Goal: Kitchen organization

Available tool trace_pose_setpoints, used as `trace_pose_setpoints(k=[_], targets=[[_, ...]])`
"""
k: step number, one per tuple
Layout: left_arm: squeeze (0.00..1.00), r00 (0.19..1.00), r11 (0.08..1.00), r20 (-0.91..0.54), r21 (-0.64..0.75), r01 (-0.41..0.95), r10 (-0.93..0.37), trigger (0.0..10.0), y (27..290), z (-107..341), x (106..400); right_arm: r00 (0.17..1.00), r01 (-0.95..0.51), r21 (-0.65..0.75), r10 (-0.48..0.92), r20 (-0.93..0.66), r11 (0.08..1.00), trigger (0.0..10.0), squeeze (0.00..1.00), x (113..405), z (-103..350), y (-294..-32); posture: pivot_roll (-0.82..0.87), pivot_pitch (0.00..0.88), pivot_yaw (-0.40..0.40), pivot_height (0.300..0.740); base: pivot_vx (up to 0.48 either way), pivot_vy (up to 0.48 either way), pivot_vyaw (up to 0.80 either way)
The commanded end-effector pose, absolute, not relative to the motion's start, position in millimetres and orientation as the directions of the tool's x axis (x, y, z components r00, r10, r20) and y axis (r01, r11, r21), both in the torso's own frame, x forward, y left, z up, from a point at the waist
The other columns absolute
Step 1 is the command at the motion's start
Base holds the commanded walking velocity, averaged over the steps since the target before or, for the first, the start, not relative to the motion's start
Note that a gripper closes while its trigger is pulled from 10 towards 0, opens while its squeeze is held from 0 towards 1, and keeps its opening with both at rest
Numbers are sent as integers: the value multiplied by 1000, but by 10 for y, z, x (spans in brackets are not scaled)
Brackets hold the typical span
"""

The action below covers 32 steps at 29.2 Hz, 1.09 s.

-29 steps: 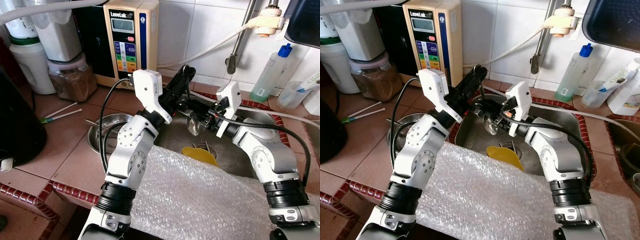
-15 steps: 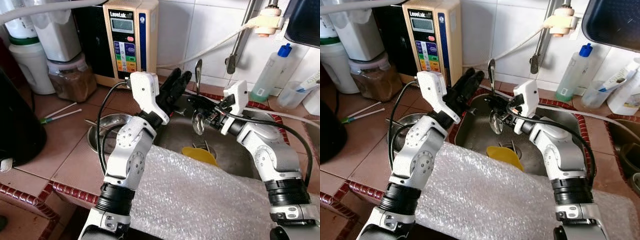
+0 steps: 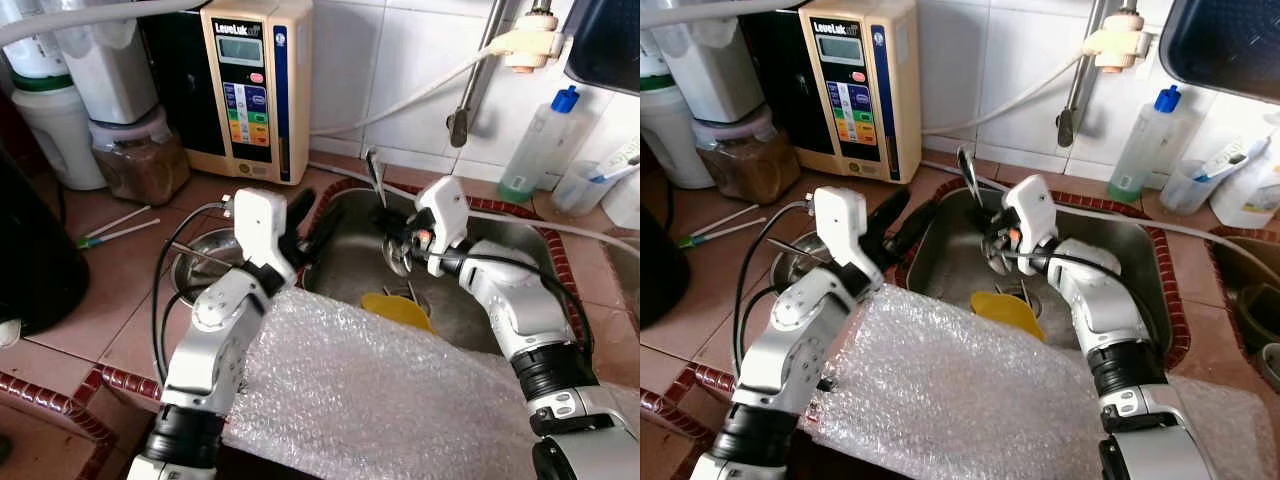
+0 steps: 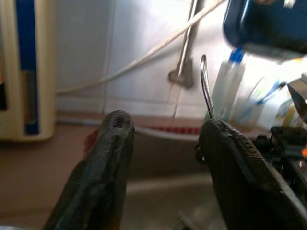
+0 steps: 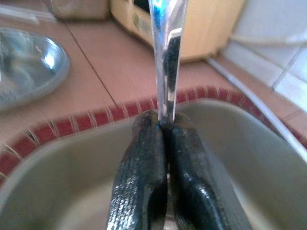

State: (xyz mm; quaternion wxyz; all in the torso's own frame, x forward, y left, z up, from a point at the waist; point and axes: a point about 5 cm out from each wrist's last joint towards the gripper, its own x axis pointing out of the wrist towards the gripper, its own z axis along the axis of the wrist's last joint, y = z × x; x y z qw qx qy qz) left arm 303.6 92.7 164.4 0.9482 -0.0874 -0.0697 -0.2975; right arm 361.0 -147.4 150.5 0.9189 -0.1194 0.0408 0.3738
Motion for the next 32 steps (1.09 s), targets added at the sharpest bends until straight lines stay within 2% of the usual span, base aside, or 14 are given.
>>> trace_pose_setpoints(k=[1, 15, 16, 17, 18, 19, 21, 22, 23, 24, 25, 27, 28, 32], targets=[[1000, 815, 814, 179, -99, 573, -552, 10000, 951, 1680, 3011, 739, -672, -280, 644, -196, 685, 0, 0, 3694, 1533, -1512, 138, 0, -6, 740, 0, 0, 0], [1000, 786, 777, 9, -145, 613, -618, 10000, 923, 1505, 2893, 801, -591, -421, 442, -403, 688, 0, 0, 3744, 1155, -1663, 166, 0, -1, 740, 0, 0, 0], [1000, 770, 761, 5, -151, 631, -638, 10000, 914, 1508, 2878, 810, -575, -438, 406, -424, 691, 2941, 0, 3743, 1118, -1693, 169, 0, 0, 740, 0, 0, 0], [1000, 770, 761, 4, -149, 632, -638, 10000, 915, 1511, 2876, 813, -569, -444, 392, -431, 692, 3412, 0, 3743, 1107, -1705, 169, 0, 0, 740, 0, 0, 0], [1000, 767, 759, -5, -144, 635, -642, 10000, 916, 1510, 2874, 814, -562, -450, 370, -447, 694, 4627, 0, 3739, 1080, -1727, 170, 0, 0, 740, 0, 0, 0], [1000, 763, 756, -12, -142, 638, -646, 10000, 915, 1508, 2872, 814, -560, -450, 360, -456, 696, 4627, 0, 3736, 1065, -1738, 170, 0, 0, 740, 0, 0, 0], [1000, 755, 752, -30, -131, 646, -654, 10000, 913, 1497, 2864, 811, -557, -464, 330, -484, 689, 3529, 0, 3719, 1016, -1768, 170, 0, 1, 740, 0, 0, 0], [1000, 754, 751, -34, -136, 647, -656, 10000, 910, 1493, 2858, 806, -559, -474, 312, -502, 681, 4000, 0, 3703, 978, -1783, 169, 0, 1, 740, 0, 0, 0], [1000, 754, 750, -35, -137, 646, -656, 10000, 908, 1492, 2856, 806, -559, -479, 306, -507, 677, 9333, 0, 3700, 968, -1788, 168, 0, 0, 740, 0, 0, 0], [1000, 754, 750, -35, -137, 646, -656, 10000, 908, 1492, 2856, 806, -559, -479, 306, -507, 677, 9333, 0, 3700, 968, -1788, 168, 0, 0, 740, 0, 0, 0], [1000, 757, 754, -35, -133, 643, -652, 10000, 908, 1494, 2857, 804, -559, -485, 298, -514, 672, 10000, 0, 3695, 956, -1793, 169, 0, 0, 740, 0, 0, 0], [1000, 759, 756, -38, -131, 641, -650, 10000, 903, 1498, 2855, 802, -557, -478, 291, -521, 679, 10000, 0, 3686, 934, -1799, 168, 0, 0, 740, 0, 0, 0], [1000, 759, 756, -39, -130, 641, -650, 10000, 902, 1498, 2855, 801, -556, -474, 289, -524, 682, 10000, 1000, 3684, 927, -1800, 166, 0, 0, 740, 0, 0, 0], [1000, 760, 759, -47, -122, 639, -648, 10000, 896, 1497, 2859, 798, -559, -480, 281, -533, 676, 10000, 1000, 3673, 901, -1799, 164, 0, -1, 740, 0, 0, 0]])
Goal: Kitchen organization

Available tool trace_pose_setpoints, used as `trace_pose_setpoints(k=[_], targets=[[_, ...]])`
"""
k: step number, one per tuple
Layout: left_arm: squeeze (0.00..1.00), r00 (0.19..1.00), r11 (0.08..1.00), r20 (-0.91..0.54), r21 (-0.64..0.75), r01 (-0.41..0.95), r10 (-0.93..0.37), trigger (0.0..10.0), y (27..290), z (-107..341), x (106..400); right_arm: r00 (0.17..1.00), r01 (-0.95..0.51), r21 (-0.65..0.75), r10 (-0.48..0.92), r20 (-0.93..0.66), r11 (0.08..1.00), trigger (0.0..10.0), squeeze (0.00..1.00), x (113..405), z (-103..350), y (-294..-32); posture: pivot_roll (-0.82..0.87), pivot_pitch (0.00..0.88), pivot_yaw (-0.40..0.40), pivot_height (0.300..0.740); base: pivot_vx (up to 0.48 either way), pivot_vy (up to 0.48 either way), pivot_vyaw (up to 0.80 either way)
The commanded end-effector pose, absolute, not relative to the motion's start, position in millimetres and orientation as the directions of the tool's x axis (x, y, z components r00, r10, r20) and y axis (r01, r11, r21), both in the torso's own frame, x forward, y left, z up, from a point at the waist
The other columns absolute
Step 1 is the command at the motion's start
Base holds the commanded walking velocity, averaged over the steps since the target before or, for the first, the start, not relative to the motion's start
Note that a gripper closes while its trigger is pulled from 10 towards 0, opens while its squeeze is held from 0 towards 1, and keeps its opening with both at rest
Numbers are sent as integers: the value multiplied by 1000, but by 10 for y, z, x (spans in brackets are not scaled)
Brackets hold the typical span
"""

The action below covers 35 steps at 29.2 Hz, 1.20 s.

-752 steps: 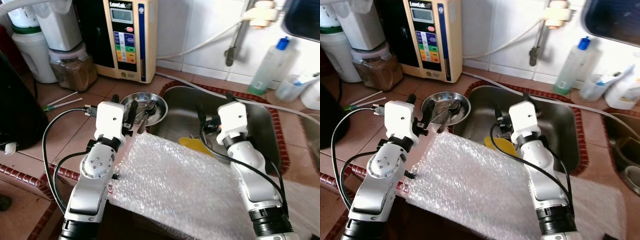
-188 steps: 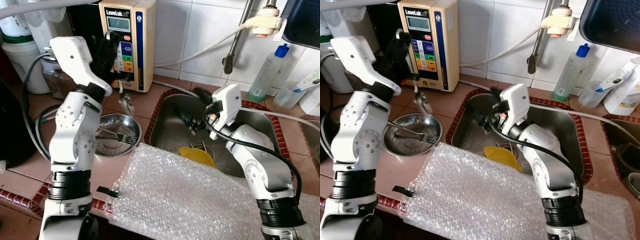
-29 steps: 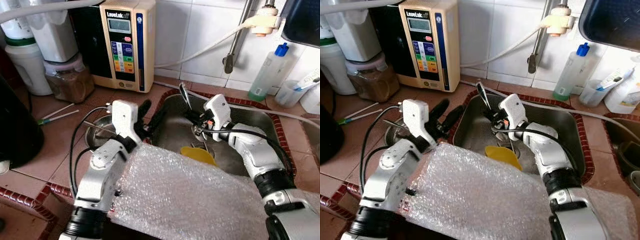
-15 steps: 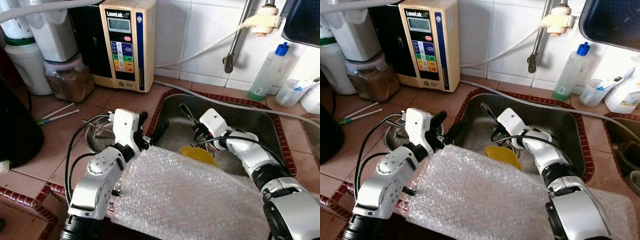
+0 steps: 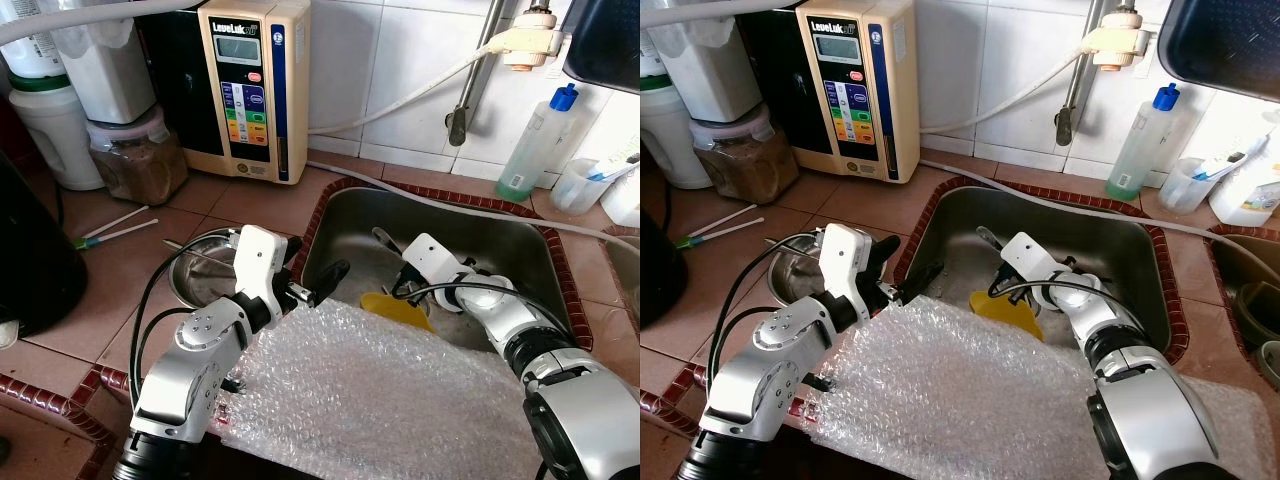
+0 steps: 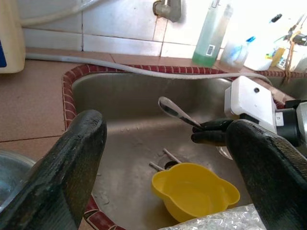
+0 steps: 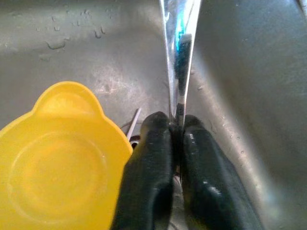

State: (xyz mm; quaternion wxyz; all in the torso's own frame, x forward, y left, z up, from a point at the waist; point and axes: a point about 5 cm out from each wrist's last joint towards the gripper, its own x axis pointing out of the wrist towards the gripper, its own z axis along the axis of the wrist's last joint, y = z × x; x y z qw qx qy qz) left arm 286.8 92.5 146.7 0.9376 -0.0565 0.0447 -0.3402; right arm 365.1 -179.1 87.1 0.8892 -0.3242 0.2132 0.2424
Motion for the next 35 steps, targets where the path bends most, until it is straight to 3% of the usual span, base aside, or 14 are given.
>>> trace_pose_setpoints(k=[1, 6, 13, 21, 27, 35], targets=[[1000, 760, 759, -47, -122, 640, -649, 10000, 895, 1497, 2858, 798, -559, -482, 280, -533, 675, 10000, 1000, 3672, 899, -1799, 164, 0, -1, 740, 0, 0, 0], [1000, 755, 755, -58, -119, 644, -653, 10000, 885, 1492, 2865, 820, -522, -464, 271, -505, 716, 10000, 1000, 3715, 976, -1828, 168, 0, -3, 740, 0, 0, 0], [1000, 764, 764, -53, -114, 635, -643, 10000, 890, 1495, 2872, 803, -554, -458, 299, -516, 695, 10000, 1000, 3706, 967, -1800, 173, 0, -11, 740, 0, 0, 0], [1000, 784, 783, -42, -106, 613, -619, 10000, 892, 1506, 2894, 860, -488, -393, 354, -367, 779, 10000, 1000, 3806, 1181, -1707, 171, 0, -15, 740, 0, 0, 0], [1000, 883, 879, 19, -90, 468, -468, 10000, 1030, 1596, 3075, 883, -470, -335, 434, -180, 817, 10000, 1000, 3853, 1403, -1572, 160, 0, -15, 740, 0, 0, 0], [1000, 982, 980, 41, -66, 185, -183, 10000, 1297, 1680, 3349, 817, -546, -286, 576, 26, 787, 10000, 1000, 3693, 1552, -1284, 132, 0, -9, 740, 0, 0, 0]])
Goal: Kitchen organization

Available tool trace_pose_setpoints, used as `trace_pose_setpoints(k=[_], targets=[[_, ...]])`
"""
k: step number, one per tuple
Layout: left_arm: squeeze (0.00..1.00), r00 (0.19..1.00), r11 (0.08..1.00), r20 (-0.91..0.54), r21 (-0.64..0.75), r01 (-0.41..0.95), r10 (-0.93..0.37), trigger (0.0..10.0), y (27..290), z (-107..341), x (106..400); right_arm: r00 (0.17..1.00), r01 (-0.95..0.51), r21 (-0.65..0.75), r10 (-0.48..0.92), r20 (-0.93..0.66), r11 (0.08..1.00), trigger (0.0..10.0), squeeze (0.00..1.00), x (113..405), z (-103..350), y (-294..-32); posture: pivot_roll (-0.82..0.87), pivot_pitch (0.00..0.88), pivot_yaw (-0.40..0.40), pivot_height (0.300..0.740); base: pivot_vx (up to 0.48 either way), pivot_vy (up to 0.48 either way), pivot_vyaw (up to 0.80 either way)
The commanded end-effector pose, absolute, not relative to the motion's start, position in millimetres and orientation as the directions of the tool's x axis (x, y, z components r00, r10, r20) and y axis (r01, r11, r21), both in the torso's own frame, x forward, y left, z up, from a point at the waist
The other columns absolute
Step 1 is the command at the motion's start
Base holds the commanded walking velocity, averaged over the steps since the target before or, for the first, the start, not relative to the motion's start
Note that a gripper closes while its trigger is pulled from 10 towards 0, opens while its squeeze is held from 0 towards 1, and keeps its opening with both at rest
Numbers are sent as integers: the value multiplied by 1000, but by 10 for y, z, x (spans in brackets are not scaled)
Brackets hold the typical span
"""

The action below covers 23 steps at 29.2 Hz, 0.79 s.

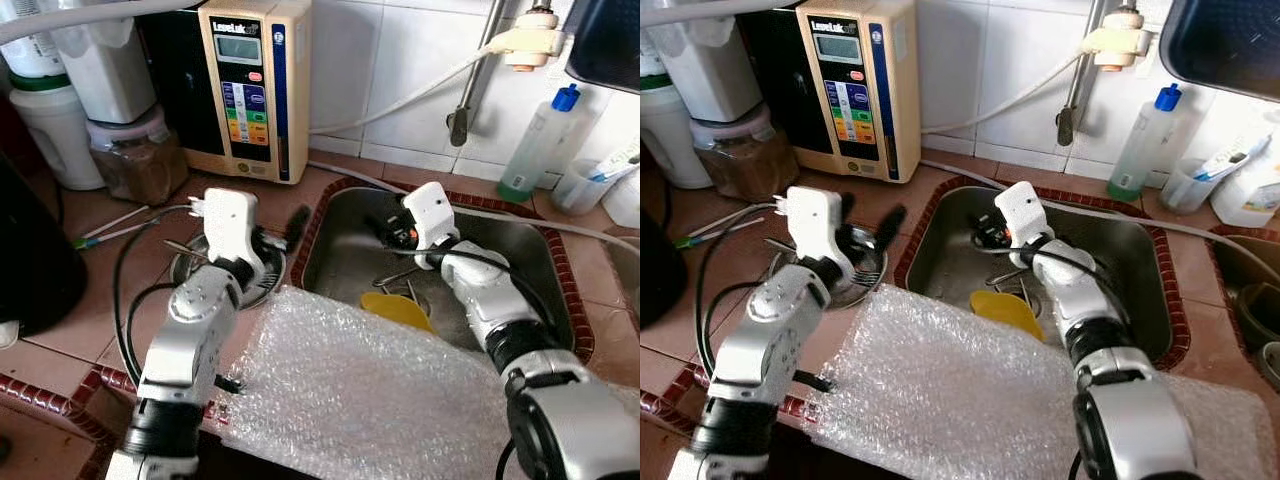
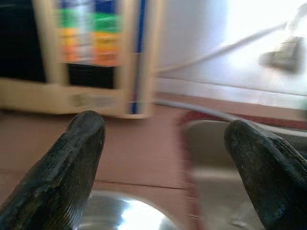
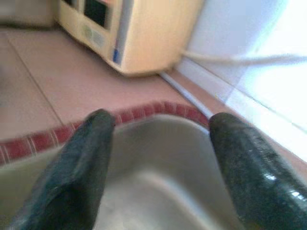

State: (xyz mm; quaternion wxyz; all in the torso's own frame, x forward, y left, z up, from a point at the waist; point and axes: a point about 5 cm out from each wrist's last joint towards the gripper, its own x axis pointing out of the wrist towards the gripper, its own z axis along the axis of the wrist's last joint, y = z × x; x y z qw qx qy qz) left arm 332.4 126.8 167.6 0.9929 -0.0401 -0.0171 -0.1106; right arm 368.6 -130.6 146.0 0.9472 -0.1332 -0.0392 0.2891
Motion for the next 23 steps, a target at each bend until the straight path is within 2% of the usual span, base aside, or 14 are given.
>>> trace_pose_setpoints(k=[1, 2, 3, 4, 5, 10, 16, 18, 23], targets=[[1000, 991, 988, 33, -71, 134, -132, 10000, 1337, 1676, 3386, 803, -561, -280, 594, 44, 779, 10000, 1000, 3653, 1571, -1242, 132, 0, -9, 740, 0, 0, 0], [1000, 997, 991, 22, -109, 77, -75, 10000, 1382, 1679, 3419, 790, -573, -291, 611, 52, 766, 10000, 1000, 3615, 1585, -1208, 128, 0, -9, 740, 0, 0, 0], [1000, 997, 991, 22, -109, 77, -75, 10000, 1382, 1679, 3419, 790, -573, -291, 611, 52, 766, 10000, 1000, 3615, 1585, -1208, 128, 0, -9, 740, 0, 0, 0], [1000, 1000, 996, -4, -94, 12, -12, 10000, 1436, 1670, 3443, 773, -594, -291, 633, 51, 750, 10000, 1000, 3577, 1588, -1178, 125, 0, -9, 740, 0, 0, 0], [1000, 998, 987, -17, -148, -64, 62, 10000, 1508, 1684, 3458, 741, -635, -275, 670, 48, 722, 10000, 1000, 3521, 1592, -1135, 123, 0, -8, 740, 0, 0, 0], [1000, 985, 965, -33, -199, -170, 167, 10000, 1616, 1716, 3469, 717, -658, -294, 696, 38, 693, 10000, 1000, 3440, 1614, -1117, 117, 0, -11, 740, 0, 0, 0], [1000, 980, 956, 38, -231, -183, 196, 10000, 1619, 1853, 3440, 688, -689, -297, 725, 17, 661, 10000, 1000, 3356, 1645, -1085, 123, 0, -15, 740, 0, 0, 0], [1000, 979, 949, 0, -249, -196, 202, 10000, 1611, 1844, 3368, 643, -729, -309, 766, -4, 611, 10000, 1000, 3293, 1675, -1046, 124, 0, -14, 740, 0, 0, 0], [1000, 978, 936, -72, -283, -209, 196, 10000, 1585, 1780, 3225, 613, -756, -311, 789, -27, 576, 10000, 1000, 3240, 1680, -1032, 133, 0, -16, 740, 0, 0, 0]])
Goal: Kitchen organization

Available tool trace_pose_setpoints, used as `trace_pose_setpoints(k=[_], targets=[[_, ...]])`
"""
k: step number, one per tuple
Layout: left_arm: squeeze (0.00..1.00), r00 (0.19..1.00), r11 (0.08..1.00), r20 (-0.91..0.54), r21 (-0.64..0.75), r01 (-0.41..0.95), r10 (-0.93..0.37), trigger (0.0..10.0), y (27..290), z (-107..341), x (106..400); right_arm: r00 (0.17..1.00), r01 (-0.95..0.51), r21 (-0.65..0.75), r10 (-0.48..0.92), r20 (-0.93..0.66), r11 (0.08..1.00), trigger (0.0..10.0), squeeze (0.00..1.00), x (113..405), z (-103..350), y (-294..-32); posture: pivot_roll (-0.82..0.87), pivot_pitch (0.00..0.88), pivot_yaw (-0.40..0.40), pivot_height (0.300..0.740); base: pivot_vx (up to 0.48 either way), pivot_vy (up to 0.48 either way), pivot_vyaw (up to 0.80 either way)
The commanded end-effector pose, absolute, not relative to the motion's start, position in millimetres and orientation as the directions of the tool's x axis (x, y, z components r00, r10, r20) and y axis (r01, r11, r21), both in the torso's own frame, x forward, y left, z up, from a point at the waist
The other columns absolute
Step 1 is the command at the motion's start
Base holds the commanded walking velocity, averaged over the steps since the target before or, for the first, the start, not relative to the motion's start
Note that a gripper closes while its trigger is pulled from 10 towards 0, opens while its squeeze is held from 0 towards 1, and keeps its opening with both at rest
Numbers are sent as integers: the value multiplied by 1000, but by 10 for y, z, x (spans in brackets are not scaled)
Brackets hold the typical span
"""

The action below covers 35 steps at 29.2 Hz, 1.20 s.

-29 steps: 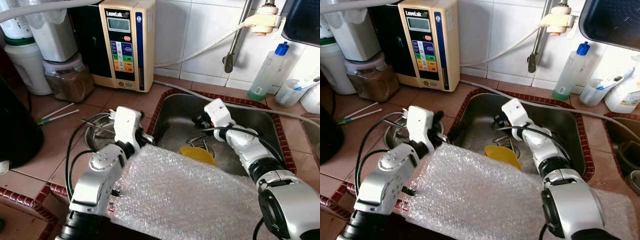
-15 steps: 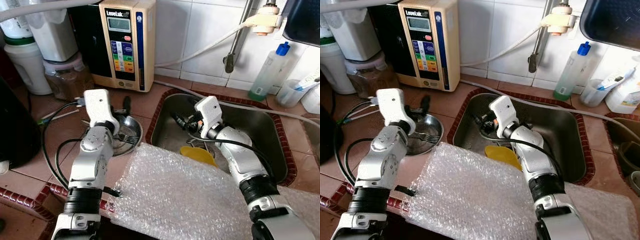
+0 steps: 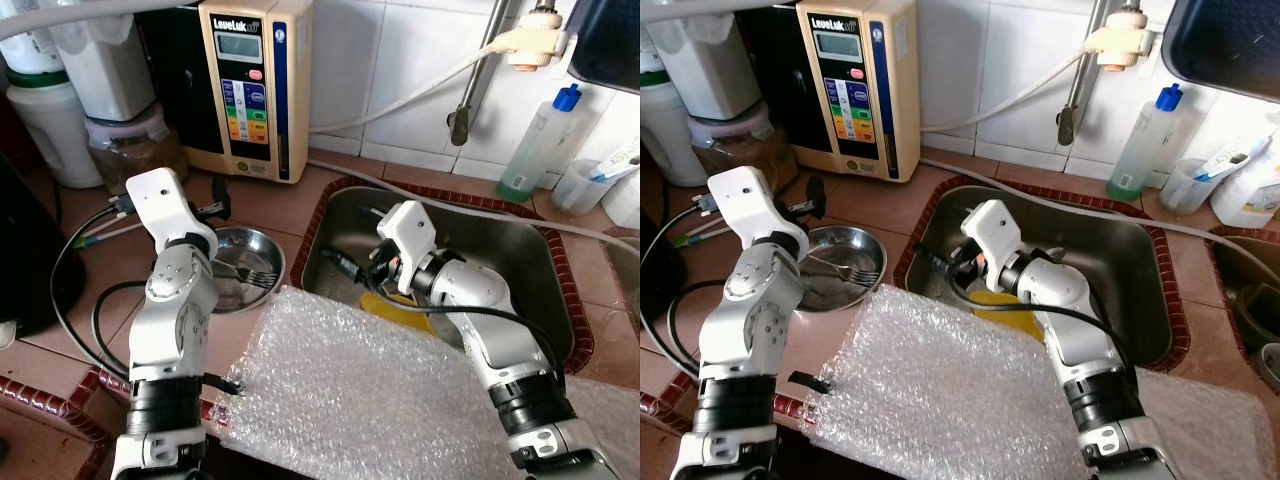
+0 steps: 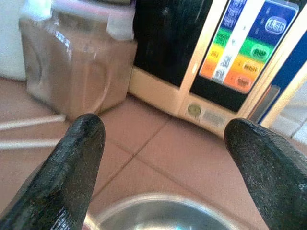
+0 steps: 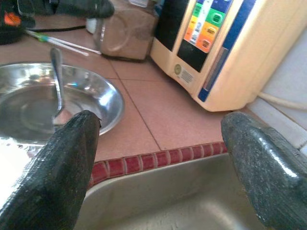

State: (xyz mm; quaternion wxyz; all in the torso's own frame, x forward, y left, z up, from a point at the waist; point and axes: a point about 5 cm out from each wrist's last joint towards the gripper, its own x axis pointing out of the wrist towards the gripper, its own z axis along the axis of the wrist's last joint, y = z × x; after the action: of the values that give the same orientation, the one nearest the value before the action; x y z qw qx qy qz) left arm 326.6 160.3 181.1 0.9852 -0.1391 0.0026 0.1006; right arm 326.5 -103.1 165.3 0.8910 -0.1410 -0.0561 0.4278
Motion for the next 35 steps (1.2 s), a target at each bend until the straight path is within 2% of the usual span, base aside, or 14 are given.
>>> trace_pose_setpoints(k=[1, 4, 5, 6, 7, 8, 10, 12, 15, 26, 28, 31, 35], targets=[[1000, 977, 932, -85, -294, -212, 195, 10000, 1580, 1770, 3205, 612, -757, -312, 790, -30, 574, 10000, 1000, 3237, 1677, -1032, 133, 0, -16, 740, 0, 0, 0], [1000, 975, 928, -122, -304, -216, 187, 10000, 1548, 1744, 3166, 609, -762, -312, 792, -45, 568, 10000, 1000, 3235, 1670, -1029, 140, 0, -21, 740, 0, 0, 0], [945, 972, 926, -151, -308, -219, 179, 10000, 1535, 1729, 3152, 606, -764, -312, 794, -49, 564, 10000, 976, 3236, 1670, -1022, 141, 0, -22, 740, 0, 0, 0], [945, 970, 925, -173, -311, -220, 173, 10000, 1528, 1722, 3139, 604, -767, -311, 795, -53, 562, 10000, 976, 3233, 1672, -1018, 141, 0, -22, 740, 0, 0, 0], [384, 967, 922, -195, -317, -223, 166, 10000, 1518, 1719, 3128, 600, -770, -310, 798, -57, 557, 10000, 957, 3234, 1675, -1011, 143, 0, -24, 740, 0, 0, 0], [0, 965, 920, -216, -329, -213, 146, 10000, 1496, 1734, 3108, 595, -775, -309, 801, -63, 551, 10000, 937, 3234, 1681, -1000, 145, 0, -24, 740, 0, 0, 0], [0, 964, 925, -232, -322, -204, 131, 10000, 1476, 1742, 3092, 590, -778, -310, 805, -65, 546, 10000, 918, 3240, 1687, -987, 146, 0, -24, 740, 0, 0, 0], [0, 950, 911, -285, -346, -226, 127, 10000, 1456, 1700, 3057, 583, -783, -313, 810, -69, 537, 10000, 831, 3249, 1690, -964, 147, 0, -22, 740, 0, 0, 0], [0, 930, 894, -338, -359, -267, 142, 10000, 1458, 1639, 3010, 577, -787, -313, 814, -71, 531, 10000, 780, 3250, 1693, -944, 146, 0, -21, 740, 0, 0, 0], [0, 914, 882, -389, -382, -275, 116, 10000, 1433, 1693, 2983, 554, -811, -284, 828, -89, 512, 10000, 725, 3240, 1658, -919, 155, 0, -21, 740, 0, 0, 0], [0, 904, 872, -411, -394, -290, 115, 10000, 1439, 1633, 3002, 509, -844, -257, 855, -102, 471, 10000, 365, 3192, 1645, -893, 153, 0, -18, 740, 0, 0, 0], [0, 892, 857, -437, -409, -313, 117, 10000, 1464, 1568, 3051, 465, -873, -216, 879, -105, 436, 10000, 31, 3142, 1645, -886, 147, 0, -17, 740, 0, 0, 0], [0, 883, 834, -456, -441, -333, 112, 10000, 1488, 1531, 3143, 428, -897, -184, 895, -127, 402, 10000, 0, 3090, 1627, -934, 136, 0, -12, 740, 0, 0, 0]])
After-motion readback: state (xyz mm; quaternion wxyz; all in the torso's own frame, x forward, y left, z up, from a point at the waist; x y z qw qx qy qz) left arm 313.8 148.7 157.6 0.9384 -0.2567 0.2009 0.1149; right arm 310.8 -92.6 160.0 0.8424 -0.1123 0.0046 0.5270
